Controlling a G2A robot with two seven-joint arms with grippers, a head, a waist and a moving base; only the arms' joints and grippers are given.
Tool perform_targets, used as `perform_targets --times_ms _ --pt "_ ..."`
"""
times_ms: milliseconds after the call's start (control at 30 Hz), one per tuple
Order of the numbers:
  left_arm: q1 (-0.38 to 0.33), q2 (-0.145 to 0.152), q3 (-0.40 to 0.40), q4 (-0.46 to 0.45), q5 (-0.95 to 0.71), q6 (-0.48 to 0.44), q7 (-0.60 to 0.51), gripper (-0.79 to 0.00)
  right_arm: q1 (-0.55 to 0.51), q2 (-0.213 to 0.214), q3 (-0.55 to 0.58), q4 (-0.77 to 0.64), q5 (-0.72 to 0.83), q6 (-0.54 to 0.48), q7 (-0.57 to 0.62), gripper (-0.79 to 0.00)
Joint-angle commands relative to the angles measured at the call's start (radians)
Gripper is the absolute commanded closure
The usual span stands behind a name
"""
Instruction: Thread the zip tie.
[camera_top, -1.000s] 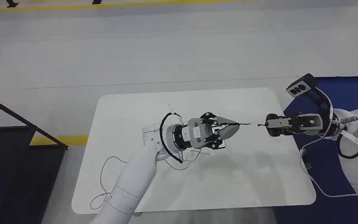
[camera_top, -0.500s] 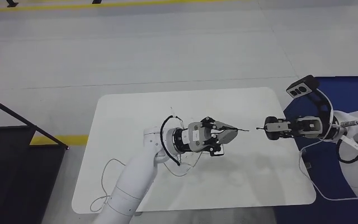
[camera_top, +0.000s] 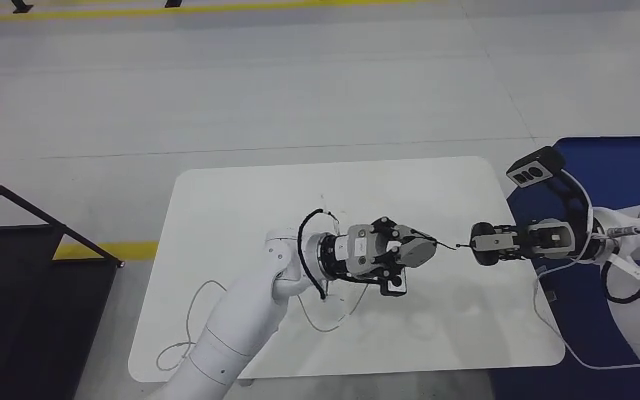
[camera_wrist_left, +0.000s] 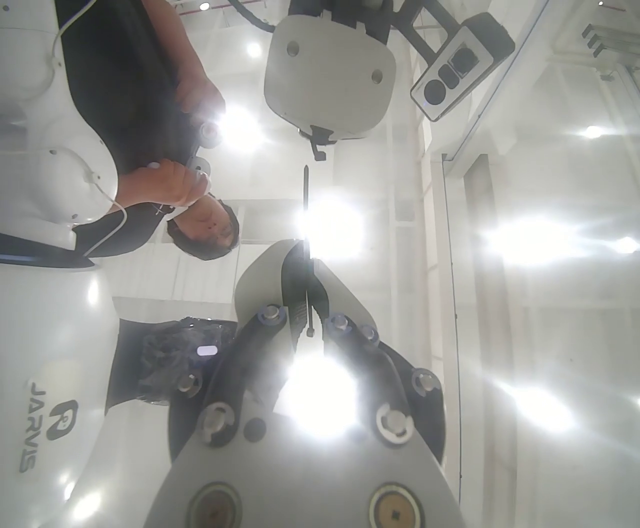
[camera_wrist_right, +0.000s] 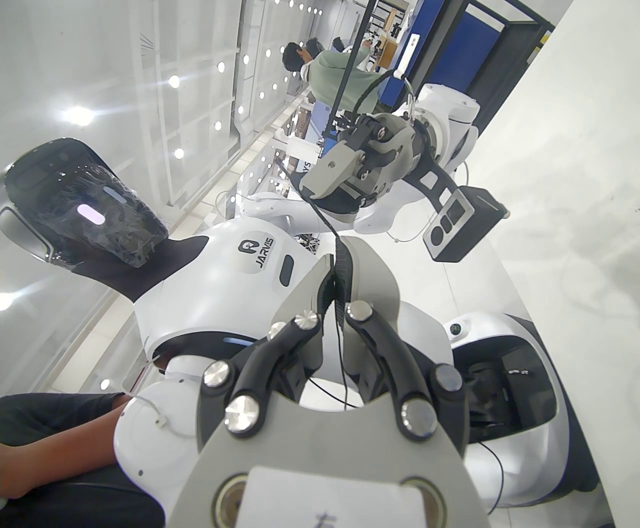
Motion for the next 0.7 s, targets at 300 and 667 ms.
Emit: perform_targets --times_ms 300,667 --pt "-0.036 0.033 0.030 0.020 -0.044 0.000 -0.006 0.000 0.000 0.000 0.000 0.000 0.000 0.000 0.000 0.000" --pt "-0.062 0.035 0.047 0.025 0.004 0.000 -0.037 0.000 0.000 0.000 0.000 0.000 0.000 0.000 0.000 0.000"
